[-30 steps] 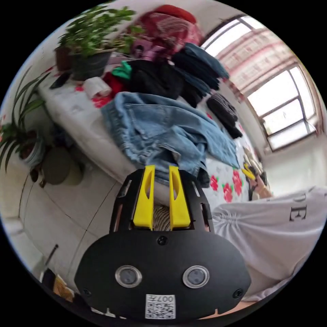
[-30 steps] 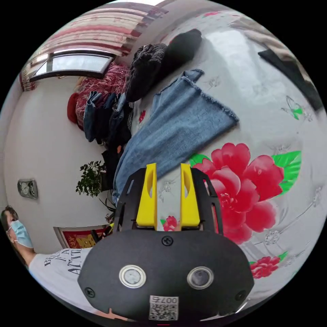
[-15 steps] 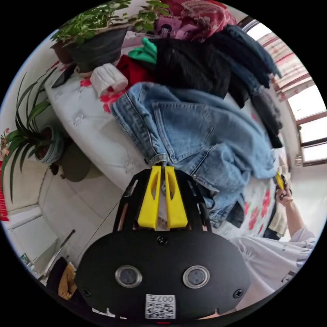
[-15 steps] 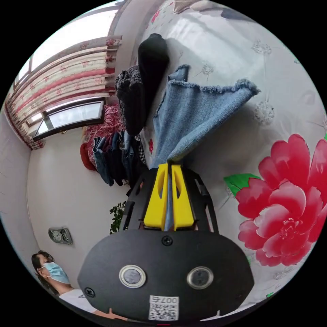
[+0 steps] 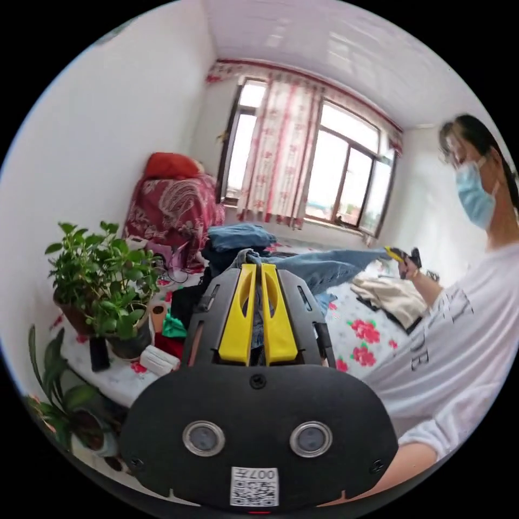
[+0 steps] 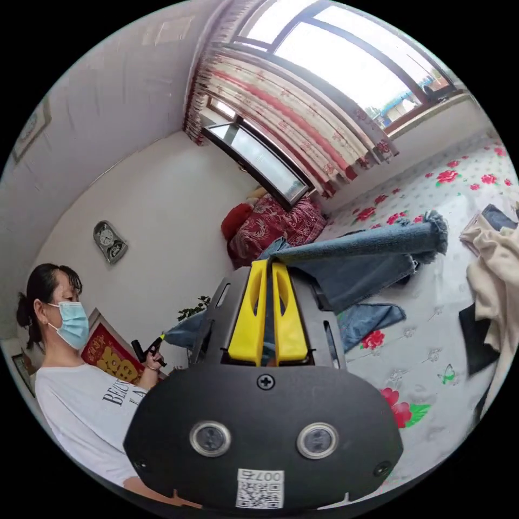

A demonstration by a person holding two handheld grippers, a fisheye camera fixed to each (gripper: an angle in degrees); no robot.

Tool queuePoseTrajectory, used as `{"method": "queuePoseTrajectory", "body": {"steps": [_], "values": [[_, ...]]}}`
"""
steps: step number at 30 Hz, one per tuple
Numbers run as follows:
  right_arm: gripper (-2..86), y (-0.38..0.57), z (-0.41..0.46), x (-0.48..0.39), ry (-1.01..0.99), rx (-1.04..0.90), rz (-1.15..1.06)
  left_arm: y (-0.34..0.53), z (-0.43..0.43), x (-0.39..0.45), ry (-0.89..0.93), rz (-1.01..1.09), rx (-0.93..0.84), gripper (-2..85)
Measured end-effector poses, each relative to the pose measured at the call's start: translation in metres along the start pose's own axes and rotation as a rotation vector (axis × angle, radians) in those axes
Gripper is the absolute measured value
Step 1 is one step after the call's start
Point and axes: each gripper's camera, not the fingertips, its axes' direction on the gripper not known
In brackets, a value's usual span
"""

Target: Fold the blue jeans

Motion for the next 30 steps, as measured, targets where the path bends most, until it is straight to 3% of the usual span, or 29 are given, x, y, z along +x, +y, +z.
{"method": "queuePoseTrajectory", "body": {"steps": [4, 6, 9, 12, 15, 18, 23, 30], "values": [[-0.1, 0.076, -0.050, -0.009, 0.278, -0.146, -0.063, 0.049, -0.004, 0.045, 0.053, 0.029, -0.251, -0.7], [0.0, 0.127, -0.056, 0.014, 0.388, -0.227, 0.009, 0.119, 0.029, 0.059, 0.078, -0.143, -0.504, -0.7], [0.2, 0.226, -0.057, 0.091, 0.515, -0.345, 0.354, 0.231, 0.081, 0.069, 0.044, -0.467, -0.822, -0.7], [0.5, 0.308, -0.057, 0.138, 0.610, -0.383, 0.575, 0.285, 0.104, 0.091, 0.000, -0.566, -0.933, -0.7], [1.1, 0.330, -0.051, 0.144, 0.653, -0.345, 0.586, 0.276, 0.097, 0.098, -0.053, -0.582, -0.905, -0.6], [1.8, 0.319, -0.025, 0.139, 0.749, -0.383, 0.437, 0.253, 0.084, 0.099, -0.059, -0.567, -0.859, -0.6], [3.0, 0.334, 0.055, 0.165, 0.805, -0.618, 0.335, 0.238, 0.079, 0.112, -0.096, -0.569, -0.857, -0.6], [4.8, 0.329, 0.127, 0.145, 0.655, -0.575, 0.246, 0.199, 0.051, 0.099, -0.206, -0.630, -0.695, 4.4]]}}
